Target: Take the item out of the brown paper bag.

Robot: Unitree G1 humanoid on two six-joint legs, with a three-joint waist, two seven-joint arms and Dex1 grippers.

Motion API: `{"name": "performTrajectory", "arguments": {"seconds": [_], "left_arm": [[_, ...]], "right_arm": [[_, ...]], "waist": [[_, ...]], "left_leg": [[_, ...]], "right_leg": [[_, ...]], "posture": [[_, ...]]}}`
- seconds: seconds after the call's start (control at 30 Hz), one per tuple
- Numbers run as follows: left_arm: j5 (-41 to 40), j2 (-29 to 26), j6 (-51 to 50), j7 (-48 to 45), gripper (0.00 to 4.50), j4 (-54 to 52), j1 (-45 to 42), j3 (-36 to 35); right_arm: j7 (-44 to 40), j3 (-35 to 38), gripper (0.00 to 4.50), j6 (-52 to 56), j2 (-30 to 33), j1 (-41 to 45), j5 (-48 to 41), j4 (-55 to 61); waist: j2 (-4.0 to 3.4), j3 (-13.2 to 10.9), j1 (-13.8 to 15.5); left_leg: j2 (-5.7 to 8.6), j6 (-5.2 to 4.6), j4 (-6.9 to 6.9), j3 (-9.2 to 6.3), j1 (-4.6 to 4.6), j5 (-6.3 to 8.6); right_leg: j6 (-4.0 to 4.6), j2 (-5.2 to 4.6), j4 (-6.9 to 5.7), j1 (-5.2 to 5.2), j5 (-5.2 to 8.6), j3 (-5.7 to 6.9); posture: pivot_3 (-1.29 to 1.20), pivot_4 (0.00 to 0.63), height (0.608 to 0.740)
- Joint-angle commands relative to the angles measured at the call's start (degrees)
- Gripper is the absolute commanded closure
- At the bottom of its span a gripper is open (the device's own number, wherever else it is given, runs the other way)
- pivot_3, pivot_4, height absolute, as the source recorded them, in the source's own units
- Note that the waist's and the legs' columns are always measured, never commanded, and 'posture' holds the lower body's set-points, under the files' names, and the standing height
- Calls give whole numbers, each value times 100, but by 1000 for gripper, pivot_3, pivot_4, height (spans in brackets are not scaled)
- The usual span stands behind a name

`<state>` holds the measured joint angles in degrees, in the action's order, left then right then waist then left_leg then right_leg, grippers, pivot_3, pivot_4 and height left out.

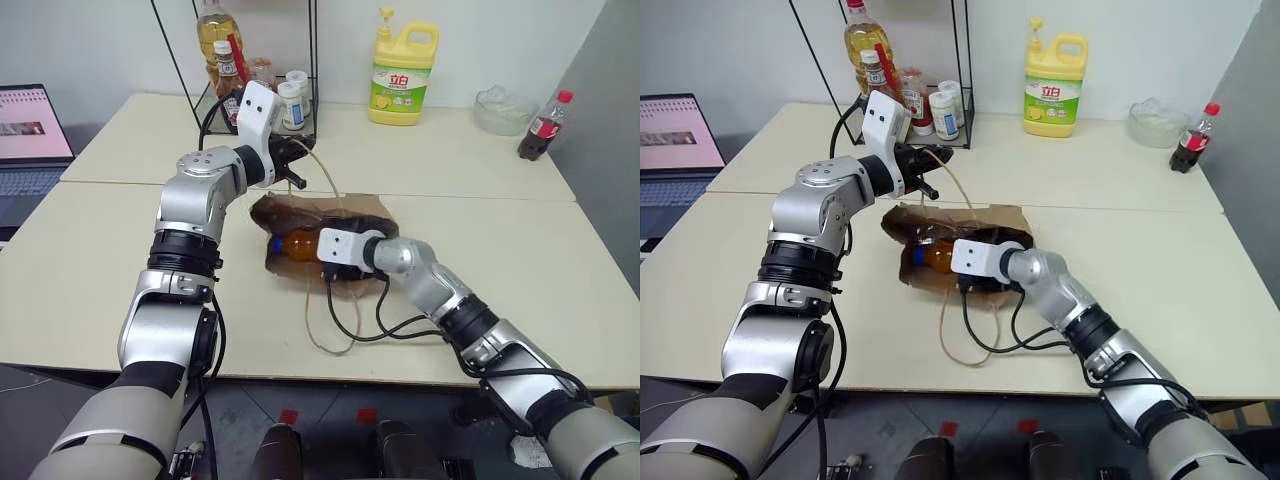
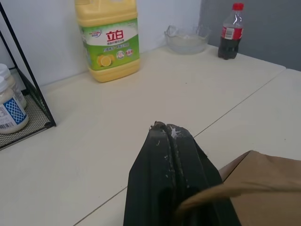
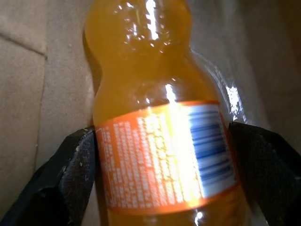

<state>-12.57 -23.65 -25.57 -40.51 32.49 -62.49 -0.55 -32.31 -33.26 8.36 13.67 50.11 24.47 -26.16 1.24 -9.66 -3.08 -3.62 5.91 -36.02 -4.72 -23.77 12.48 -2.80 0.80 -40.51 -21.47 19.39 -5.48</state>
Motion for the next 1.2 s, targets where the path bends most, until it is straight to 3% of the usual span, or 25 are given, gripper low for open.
{"name": "performTrajectory", "arguments": {"seconds": [0.03,0.17,0.2,0.37,0.8,1.2], "left_arm": [[-28,-39,41,49,4500,-271,-51,-132],[-27,-73,22,46,4500,-287,-43,-142],[-23,-80,24,45,4500,-278,-49,-144],[5,-81,45,72,4500,-227,-94,-133],[182,-87,264,184,4500,101,-183,-88],[339,-51,446,246,4500,410,-259,-57]], "right_arm": [[78,-30,189,-235,118,89,256,-500],[80,122,1199,-403,124,107,216,-548],[88,120,1229,-446,145,107,248,-541],[100,178,1229,-663,239,26,272,-357],[-259,1088,1229,-2335,552,-876,-1069,1235],[-395,1523,1229,-2985,647,-1539,-1840,2609]], "waist": [[0,0,0],[0,0,5],[0,0,5],[0,0,14],[1,-10,-3],[7,-21,-1]], "left_leg": [[0,0,0,0,1,0],[1,0,-2,-1,1,0],[1,0,-2,-1,1,0],[3,0,-2,-1,0,0],[2,1,3,0,-7,0],[2,2,3,0,-9,-1]], "right_leg": [[0,0,-1,1,0,0],[0,-1,-4,3,0,1],[0,-1,-4,3,0,1],[0,-2,-4,2,0,1],[0,-2,3,-4,0,1],[0,-2,7,-2,0,0]], "posture": [[0,150,740],[0,150,740],[0,150,740],[0,150,740],[0,150,740],[0,150,740]]}}
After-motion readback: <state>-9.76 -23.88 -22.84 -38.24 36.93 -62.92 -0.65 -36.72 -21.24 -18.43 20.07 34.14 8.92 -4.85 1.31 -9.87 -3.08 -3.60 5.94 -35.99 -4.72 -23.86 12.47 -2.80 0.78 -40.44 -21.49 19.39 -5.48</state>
